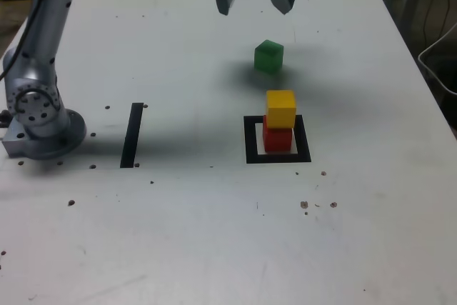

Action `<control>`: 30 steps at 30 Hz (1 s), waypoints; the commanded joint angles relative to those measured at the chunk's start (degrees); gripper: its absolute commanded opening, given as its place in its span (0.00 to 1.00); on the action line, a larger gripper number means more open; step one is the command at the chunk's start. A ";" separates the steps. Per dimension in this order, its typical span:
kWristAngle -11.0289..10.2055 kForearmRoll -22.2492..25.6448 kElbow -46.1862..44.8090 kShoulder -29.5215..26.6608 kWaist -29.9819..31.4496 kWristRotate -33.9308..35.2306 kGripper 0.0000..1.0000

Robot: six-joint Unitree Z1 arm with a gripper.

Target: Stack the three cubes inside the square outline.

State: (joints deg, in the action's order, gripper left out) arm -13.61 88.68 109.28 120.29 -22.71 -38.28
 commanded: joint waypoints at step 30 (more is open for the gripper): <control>1.82 -9.42 -6.12 4.73 -2.13 -10.59 0.97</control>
State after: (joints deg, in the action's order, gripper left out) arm -12.08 79.51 103.69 125.16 -24.83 -48.63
